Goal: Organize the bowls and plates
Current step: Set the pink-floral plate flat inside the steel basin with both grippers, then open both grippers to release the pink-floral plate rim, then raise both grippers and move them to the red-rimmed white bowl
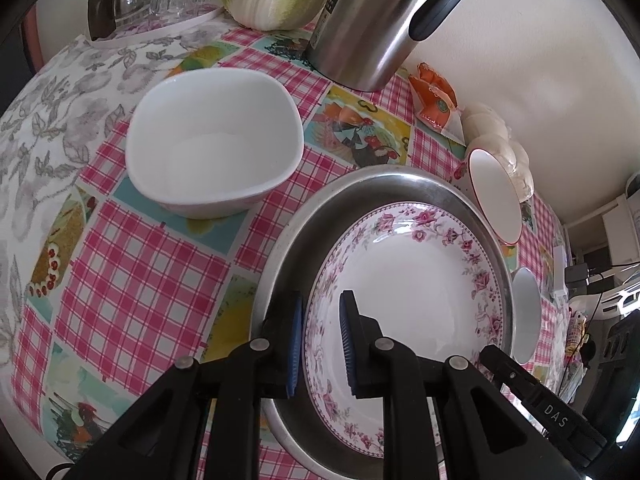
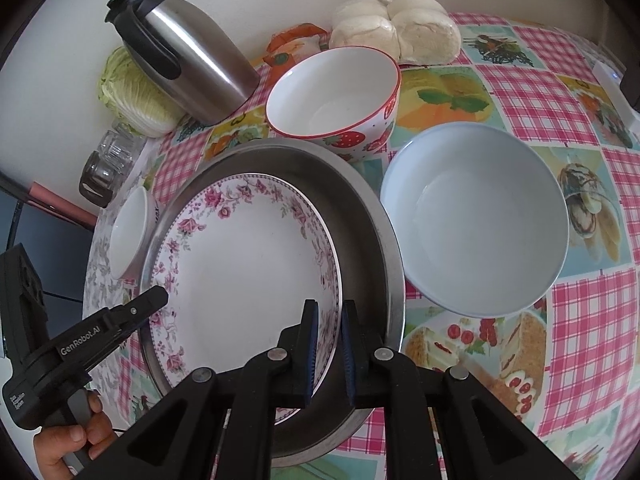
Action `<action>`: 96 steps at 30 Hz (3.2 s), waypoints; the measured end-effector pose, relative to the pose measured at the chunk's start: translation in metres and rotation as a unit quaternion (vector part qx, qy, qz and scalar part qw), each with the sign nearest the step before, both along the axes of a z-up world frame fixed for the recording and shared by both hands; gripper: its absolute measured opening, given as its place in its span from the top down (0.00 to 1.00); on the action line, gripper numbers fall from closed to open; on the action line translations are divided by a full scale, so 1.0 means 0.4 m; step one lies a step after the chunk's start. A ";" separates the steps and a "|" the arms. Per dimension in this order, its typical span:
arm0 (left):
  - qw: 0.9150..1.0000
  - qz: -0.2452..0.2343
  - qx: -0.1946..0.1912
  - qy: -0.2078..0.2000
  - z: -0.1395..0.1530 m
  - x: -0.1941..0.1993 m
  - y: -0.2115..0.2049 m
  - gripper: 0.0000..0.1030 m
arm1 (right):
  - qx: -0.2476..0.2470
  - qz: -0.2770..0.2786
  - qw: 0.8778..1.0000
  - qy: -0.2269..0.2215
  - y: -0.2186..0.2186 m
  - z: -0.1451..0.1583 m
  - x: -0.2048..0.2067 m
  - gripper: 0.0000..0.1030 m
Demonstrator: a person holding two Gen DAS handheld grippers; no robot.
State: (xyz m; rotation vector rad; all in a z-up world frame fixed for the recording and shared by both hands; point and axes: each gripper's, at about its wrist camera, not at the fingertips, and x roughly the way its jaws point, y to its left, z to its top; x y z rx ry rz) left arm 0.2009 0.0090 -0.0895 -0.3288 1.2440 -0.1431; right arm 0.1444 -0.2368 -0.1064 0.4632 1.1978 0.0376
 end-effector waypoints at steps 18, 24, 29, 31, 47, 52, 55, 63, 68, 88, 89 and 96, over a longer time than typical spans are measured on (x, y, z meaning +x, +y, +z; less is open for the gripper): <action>0.998 -0.018 0.043 -0.034 0.064 -0.014 -0.024 0.58 | -0.032 -0.007 0.999 -0.039 -0.012 0.100 -0.019 0.85; 0.998 -0.016 0.050 -0.033 0.067 -0.017 -0.023 0.45 | -0.046 -0.009 0.998 -0.040 -0.017 0.109 -0.023 0.65; 0.998 -0.016 0.058 -0.031 0.068 -0.017 -0.025 0.36 | -0.056 -0.004 0.998 -0.037 -0.011 0.105 -0.023 0.44; 0.997 -0.016 0.065 -0.028 0.065 -0.015 -0.025 0.33 | -0.059 -0.001 0.998 -0.038 -0.007 0.105 -0.022 0.38; 0.996 -0.017 0.092 -0.017 0.045 -0.014 -0.024 0.16 | -0.086 0.003 0.996 -0.033 0.000 0.093 -0.020 0.11; 0.995 -0.017 0.097 -0.018 0.042 -0.013 -0.026 0.12 | -0.092 0.006 0.995 -0.035 0.002 0.093 -0.021 0.01; 0.995 -0.016 0.100 -0.023 0.043 -0.013 -0.026 0.05 | -0.093 0.009 0.995 -0.038 0.004 0.094 -0.021 0.01; 0.993 -0.011 0.108 -0.037 0.058 -0.011 -0.024 0.04 | -0.096 0.012 0.994 -0.052 0.005 0.101 -0.024 0.00; 0.993 -0.009 0.101 -0.057 0.078 -0.007 -0.031 0.04 | -0.097 0.008 0.992 -0.077 0.004 0.117 -0.023 0.00; 0.991 -0.035 0.041 -0.126 0.134 0.065 -0.110 0.04 | -0.065 -0.051 0.987 -0.141 -0.082 0.169 0.019 0.00; 0.990 -0.037 0.039 -0.127 0.135 0.070 -0.115 0.04 | -0.062 -0.055 0.987 -0.141 -0.091 0.166 0.024 0.00; 0.987 -0.051 0.037 -0.148 0.136 0.102 -0.151 0.04 | -0.059 -0.075 0.985 -0.145 -0.137 0.143 0.059 0.00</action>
